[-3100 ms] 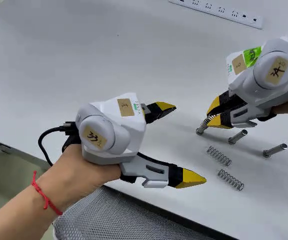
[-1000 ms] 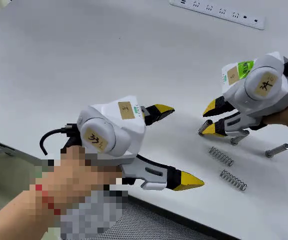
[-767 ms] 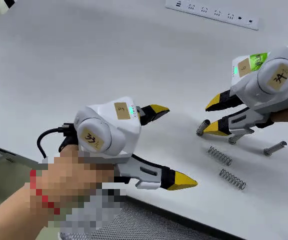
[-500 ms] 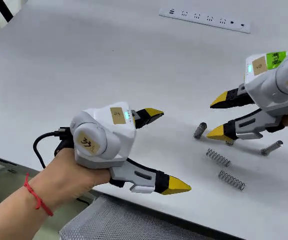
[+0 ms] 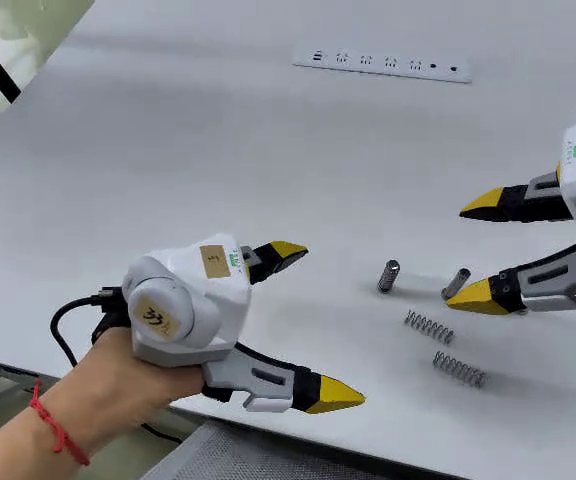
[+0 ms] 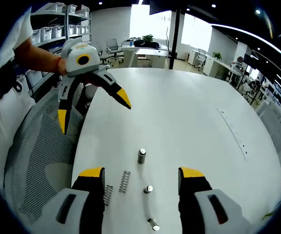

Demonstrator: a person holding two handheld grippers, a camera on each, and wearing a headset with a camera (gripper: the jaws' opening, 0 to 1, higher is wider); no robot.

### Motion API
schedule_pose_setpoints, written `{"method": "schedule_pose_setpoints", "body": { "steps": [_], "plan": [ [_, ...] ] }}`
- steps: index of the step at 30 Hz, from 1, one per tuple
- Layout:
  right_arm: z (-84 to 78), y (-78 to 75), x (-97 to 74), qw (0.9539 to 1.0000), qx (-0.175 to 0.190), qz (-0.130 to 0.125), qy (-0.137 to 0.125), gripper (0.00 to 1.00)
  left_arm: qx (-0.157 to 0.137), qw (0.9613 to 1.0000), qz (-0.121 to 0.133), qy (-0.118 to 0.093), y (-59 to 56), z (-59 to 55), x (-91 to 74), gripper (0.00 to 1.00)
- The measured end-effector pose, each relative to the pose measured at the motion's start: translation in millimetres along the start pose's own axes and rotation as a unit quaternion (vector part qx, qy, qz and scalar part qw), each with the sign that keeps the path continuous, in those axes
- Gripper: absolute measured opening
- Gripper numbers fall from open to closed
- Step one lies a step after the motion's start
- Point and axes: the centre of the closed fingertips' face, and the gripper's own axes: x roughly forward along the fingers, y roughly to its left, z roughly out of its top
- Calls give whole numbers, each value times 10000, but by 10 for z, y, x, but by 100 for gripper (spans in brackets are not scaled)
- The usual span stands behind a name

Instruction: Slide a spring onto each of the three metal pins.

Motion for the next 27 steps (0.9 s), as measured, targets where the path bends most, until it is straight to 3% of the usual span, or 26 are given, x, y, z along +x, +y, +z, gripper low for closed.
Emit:
{"method": "schedule_pose_setpoints", "body": {
  "steps": [8,21,27],
  "plan": [
    [-185,97,-204,9993,156,-77,-331,78,78,9998,3,160,-14,-20,-18,98],
    [-528,156,-512,9957,540,-360,-662,89,175,9989,46,424,-36,-82,-41,95],
    [-682,176,-630,9933,721,-508,-744,92,377,9977,17,561,-98,-71,-28,86]
  ]
}}
